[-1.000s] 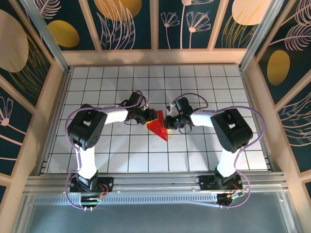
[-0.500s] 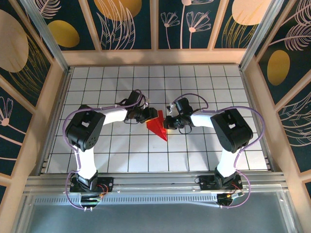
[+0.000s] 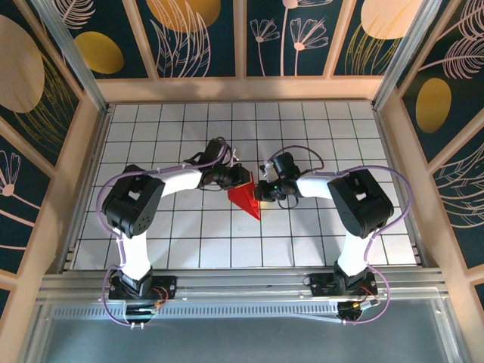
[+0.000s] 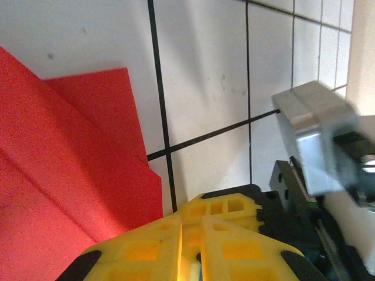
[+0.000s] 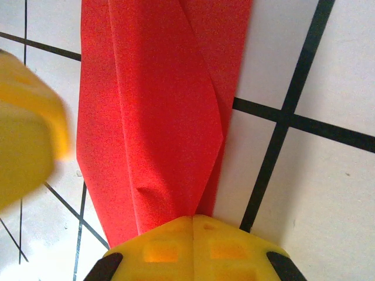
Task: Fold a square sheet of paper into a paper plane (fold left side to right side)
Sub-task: Fourth fold the wing at the center of the table.
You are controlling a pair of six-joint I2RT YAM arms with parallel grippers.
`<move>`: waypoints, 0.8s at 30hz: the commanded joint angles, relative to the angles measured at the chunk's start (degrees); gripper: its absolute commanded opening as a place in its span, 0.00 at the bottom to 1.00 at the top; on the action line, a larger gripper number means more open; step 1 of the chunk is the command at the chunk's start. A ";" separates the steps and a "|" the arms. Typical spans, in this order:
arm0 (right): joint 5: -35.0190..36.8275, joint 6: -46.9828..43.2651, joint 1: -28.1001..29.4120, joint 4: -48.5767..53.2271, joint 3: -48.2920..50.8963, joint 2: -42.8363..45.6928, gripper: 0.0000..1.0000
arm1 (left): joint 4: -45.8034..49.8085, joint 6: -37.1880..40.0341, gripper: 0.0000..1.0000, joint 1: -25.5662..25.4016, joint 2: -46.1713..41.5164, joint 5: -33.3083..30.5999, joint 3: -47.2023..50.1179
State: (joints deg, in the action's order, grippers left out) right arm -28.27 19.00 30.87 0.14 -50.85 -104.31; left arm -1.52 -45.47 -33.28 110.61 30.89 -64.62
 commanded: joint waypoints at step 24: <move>5.02 -0.46 1.47 6.58 1.37 -2.65 0.03 | 2.13 0.73 0.06 -0.03 4.88 -7.77 2.86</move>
State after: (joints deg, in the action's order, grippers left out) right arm -27.64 18.98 31.18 0.21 -50.92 -104.31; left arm -1.10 -45.41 -33.50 114.50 25.28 -63.53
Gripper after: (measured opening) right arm 0.054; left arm 0.063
